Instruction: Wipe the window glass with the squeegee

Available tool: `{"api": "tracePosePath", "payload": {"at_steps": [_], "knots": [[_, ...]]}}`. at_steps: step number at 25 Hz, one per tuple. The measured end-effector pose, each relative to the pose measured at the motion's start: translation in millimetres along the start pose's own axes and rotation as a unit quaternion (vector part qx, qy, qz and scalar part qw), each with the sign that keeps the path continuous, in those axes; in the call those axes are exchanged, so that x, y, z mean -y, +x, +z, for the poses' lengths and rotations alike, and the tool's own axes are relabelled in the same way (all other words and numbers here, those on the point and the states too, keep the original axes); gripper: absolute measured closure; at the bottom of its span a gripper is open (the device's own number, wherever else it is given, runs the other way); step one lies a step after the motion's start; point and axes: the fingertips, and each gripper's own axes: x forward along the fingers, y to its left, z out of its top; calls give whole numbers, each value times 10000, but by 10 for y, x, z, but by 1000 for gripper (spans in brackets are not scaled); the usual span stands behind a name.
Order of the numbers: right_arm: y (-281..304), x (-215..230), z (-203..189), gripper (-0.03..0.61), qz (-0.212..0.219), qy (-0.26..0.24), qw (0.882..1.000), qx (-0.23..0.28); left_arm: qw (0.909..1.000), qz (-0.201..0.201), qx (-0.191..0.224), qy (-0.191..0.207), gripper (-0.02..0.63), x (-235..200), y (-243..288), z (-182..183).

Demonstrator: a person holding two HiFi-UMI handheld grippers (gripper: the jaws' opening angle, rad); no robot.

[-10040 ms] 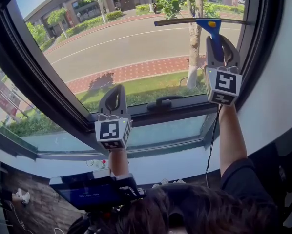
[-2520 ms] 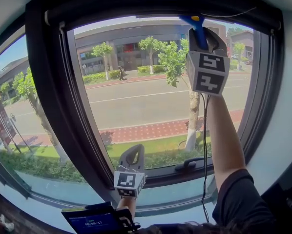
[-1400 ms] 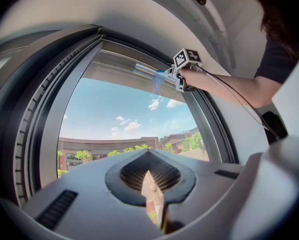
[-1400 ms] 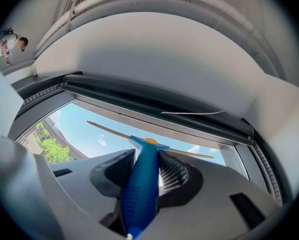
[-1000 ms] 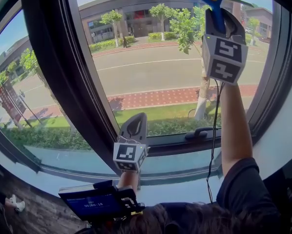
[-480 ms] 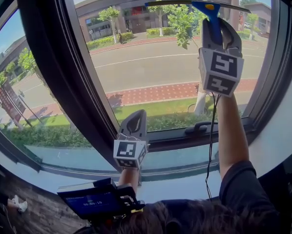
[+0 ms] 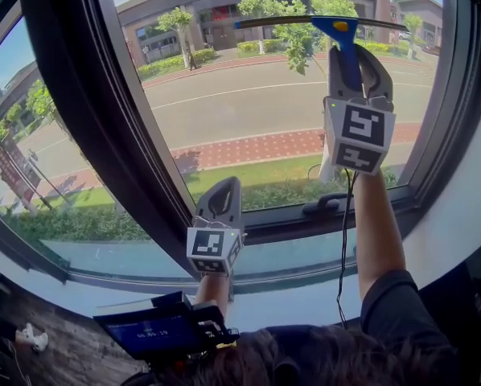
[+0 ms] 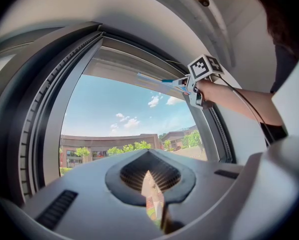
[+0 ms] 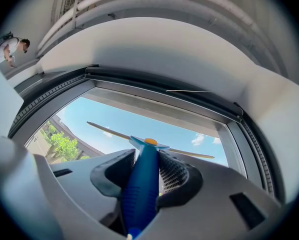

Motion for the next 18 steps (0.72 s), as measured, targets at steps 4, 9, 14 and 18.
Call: {"api": "tracePosePath", "payload": {"at_steps": [4,9,14,18], "knots": [[-86,-18,-114,436,22,-3,9999,-105,10000,-2,6,-4,612,7,-3,11],[-197,-28,-251,437,60,-28,9997,-225,10000,-12,2,-36,612,42,-7,25],[-281,-60,-369,437,95,-9,9993,-355,10000,-32,-1,-38,612,66,3,48],[-361,-72,-470,437,99,-1,9989,-454,10000,-60,-11,-55,613,84,5,55]]}}
